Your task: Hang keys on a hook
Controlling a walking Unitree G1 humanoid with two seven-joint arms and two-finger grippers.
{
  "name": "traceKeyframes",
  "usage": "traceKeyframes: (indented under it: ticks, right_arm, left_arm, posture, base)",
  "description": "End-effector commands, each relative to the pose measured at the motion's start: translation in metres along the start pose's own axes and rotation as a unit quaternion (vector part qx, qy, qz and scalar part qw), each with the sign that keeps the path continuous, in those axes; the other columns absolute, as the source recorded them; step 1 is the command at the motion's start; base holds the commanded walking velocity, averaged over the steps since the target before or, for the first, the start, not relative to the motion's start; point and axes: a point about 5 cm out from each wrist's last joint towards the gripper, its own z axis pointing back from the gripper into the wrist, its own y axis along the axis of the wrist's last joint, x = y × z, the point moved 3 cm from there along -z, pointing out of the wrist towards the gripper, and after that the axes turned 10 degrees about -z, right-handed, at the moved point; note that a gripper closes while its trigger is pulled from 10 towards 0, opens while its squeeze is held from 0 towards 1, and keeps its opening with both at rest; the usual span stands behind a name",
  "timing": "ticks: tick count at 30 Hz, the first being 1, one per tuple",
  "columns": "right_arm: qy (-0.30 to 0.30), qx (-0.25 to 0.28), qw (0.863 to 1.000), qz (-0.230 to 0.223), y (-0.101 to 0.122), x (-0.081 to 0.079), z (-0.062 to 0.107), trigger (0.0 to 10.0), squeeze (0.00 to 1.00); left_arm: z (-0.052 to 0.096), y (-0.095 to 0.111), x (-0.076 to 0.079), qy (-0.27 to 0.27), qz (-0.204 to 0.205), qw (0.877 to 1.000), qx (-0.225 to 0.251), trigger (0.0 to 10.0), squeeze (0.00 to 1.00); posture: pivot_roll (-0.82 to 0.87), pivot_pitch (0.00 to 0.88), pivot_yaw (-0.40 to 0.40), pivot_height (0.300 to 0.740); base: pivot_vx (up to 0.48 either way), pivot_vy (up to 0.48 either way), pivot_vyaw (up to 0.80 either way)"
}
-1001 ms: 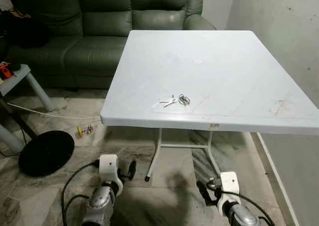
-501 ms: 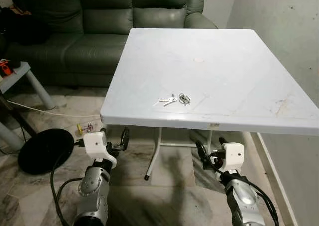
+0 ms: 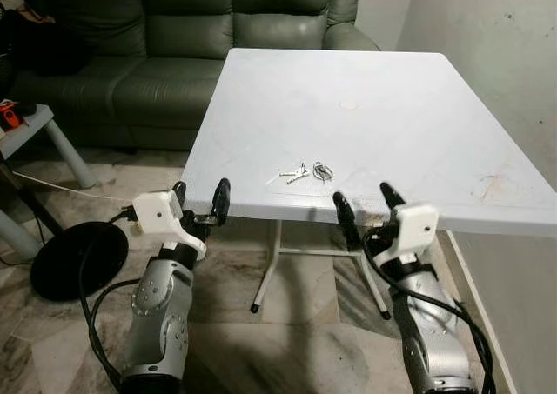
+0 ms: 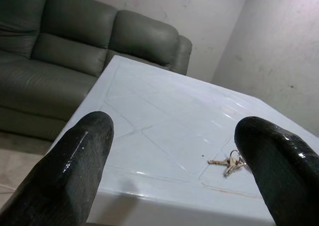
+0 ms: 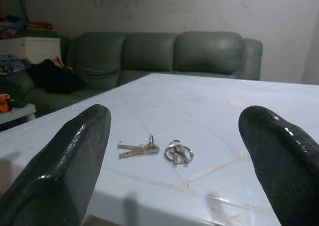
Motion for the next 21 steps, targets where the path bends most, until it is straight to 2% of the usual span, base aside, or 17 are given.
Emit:
traceKeyframes:
  ticks: [1,8,14,21]
  right_arm:
    - [-0.004,-0.006,1.0,-0.01,0.0018,-0.0002,0.0001,10.0,0.0]
    - [-0.002,-0.022,1.0,-0.002,0.001,0.0012,0.0005,10.0,0.0]
    - [-0.004,-0.028,1.0,-0.001,0.0005,0.0026,-0.002,10.0,0.0]
    - [0.0,-0.035,0.999,-0.001,-0.0017,0.0008,-0.0016,10.0,0.0]
  left_arm:
    - [0.0002,-0.0035,-0.0013,0.005,-0.017,1.0,-0.02,10.0,0.0]
    - [-0.0011,-0.0074,-0.0017,0.012,-0.027,0.998,-0.047,10.0,0.0]
    - [-0.0015,-0.0064,-0.0022,0.011,-0.031,0.998,-0.049,10.0,0.0]
    - [-0.0024,-0.0059,-0.002,0.013,-0.034,0.998,-0.053,10.0,0.0]
  posture:
    - [0.02,0.0,-0.019,0.715]
    - [0.02,0.0,-0.023,0.715]
    - [0.03,0.0,-0.024,0.715]
    - [0.03,0.0,-0.023,0.715]
  base:
    - [0.0,0.0,0.0]
    - [0.0,0.0,0.0]
    - [0.0,0.0,0.0]
    - [0.253,0.0,0.0]
